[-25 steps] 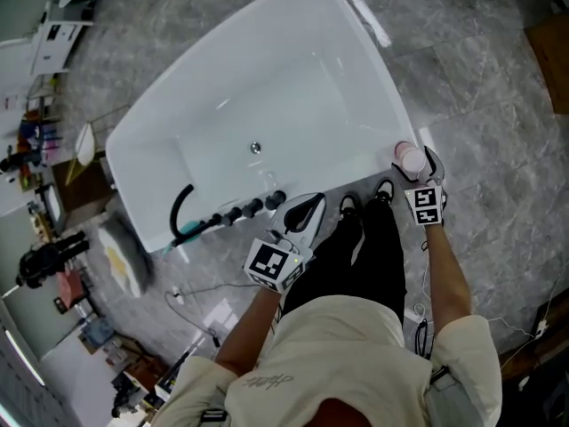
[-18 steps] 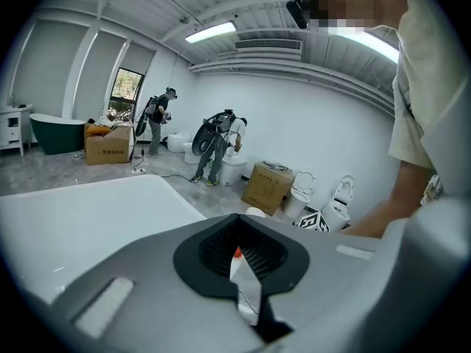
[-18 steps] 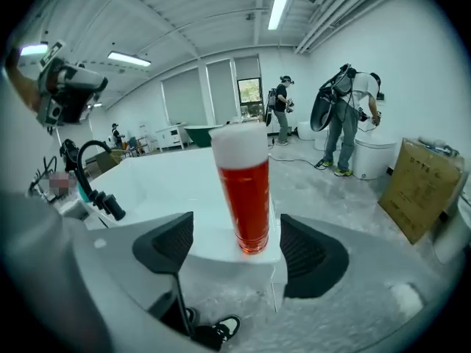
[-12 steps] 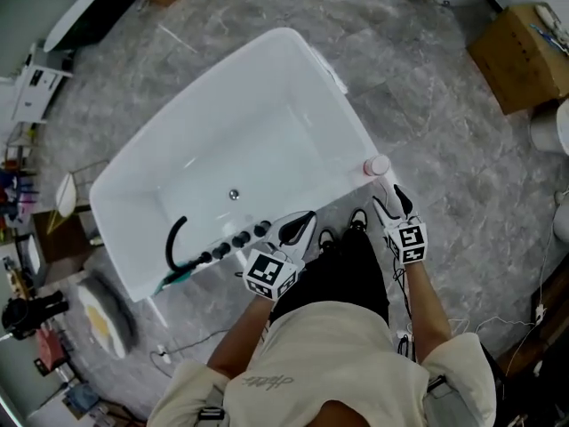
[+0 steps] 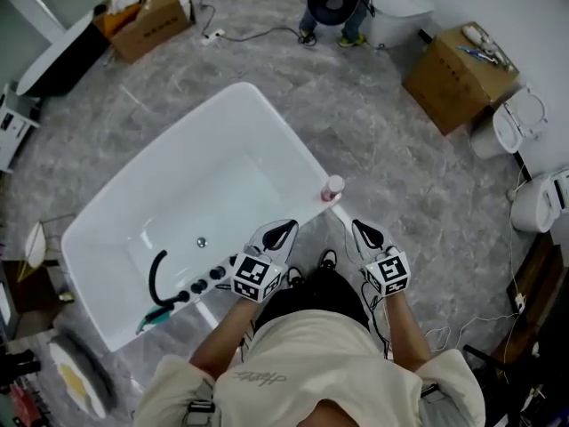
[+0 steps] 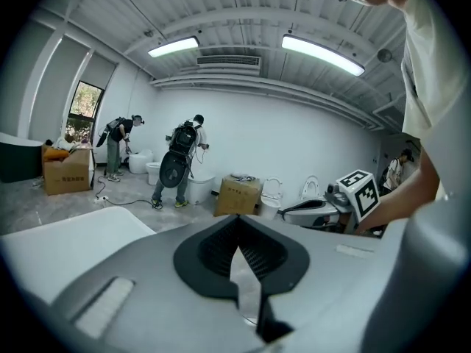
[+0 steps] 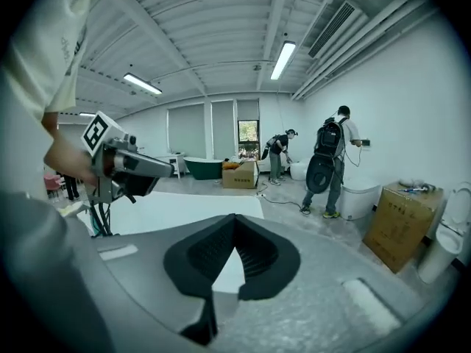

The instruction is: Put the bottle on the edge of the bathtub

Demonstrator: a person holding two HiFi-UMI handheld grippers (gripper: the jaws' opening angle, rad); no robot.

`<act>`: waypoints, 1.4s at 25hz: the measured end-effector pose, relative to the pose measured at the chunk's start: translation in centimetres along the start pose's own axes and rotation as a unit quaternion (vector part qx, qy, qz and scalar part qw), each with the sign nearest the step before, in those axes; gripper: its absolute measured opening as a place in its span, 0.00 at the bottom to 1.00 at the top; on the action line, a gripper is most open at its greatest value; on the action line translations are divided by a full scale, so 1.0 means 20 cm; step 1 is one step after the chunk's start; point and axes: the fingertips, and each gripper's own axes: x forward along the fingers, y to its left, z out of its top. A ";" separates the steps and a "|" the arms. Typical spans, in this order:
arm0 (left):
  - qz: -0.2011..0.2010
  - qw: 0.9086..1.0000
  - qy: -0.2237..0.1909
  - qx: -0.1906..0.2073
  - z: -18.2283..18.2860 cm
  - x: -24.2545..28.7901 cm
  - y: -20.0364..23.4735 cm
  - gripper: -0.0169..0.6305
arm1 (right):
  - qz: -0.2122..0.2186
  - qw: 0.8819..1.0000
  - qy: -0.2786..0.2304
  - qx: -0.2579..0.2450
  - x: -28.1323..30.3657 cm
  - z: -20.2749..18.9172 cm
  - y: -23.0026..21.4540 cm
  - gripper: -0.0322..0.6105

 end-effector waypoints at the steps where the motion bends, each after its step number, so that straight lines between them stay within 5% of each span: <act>1: 0.000 1.000 -0.004 -0.001 0.02 0.00 0.00 0.04 | 0.000 1.000 -0.007 0.004 -0.03 0.04 0.00 0.05; 7: 0.013 0.999 -0.031 0.005 0.21 -0.06 0.03 0.04 | 0.029 0.999 -0.025 -0.002 -0.10 0.25 0.06 0.05; 20: 0.040 0.996 -0.067 0.048 0.43 -0.13 0.03 0.04 | 0.023 0.989 -0.147 -0.016 -0.28 0.78 0.01 0.05; 35: 0.048 0.995 -0.080 0.038 0.48 -0.07 -0.03 0.04 | 0.030 0.987 -0.155 -0.022 -0.38 0.79 -0.11 0.05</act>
